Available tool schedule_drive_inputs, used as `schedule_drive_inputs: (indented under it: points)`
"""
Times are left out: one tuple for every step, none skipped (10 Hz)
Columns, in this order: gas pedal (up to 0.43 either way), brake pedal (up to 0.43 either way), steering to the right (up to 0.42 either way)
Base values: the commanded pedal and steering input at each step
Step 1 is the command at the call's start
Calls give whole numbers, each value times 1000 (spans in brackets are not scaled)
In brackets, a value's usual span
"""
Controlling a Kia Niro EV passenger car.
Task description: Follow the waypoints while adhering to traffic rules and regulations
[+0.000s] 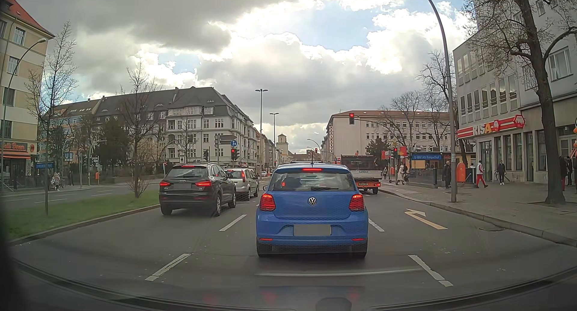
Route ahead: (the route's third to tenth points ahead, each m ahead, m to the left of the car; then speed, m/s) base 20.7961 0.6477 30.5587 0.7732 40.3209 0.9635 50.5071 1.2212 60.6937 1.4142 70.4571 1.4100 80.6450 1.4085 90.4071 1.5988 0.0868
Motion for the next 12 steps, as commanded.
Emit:
schedule_drive_inputs:
  points:
    - [0,268,-1]
    - [0,274,-1]
    - [0,293,-1]
    - [0,305,-1]
    - [0,305,-1]
    - [0,311,-1]
    - [0,317,-1]
    - [0,329,-1]
    - [0,335,-1]
    - [0,348,-1]
    - [0,348,-1]
    - [0,354,-1]
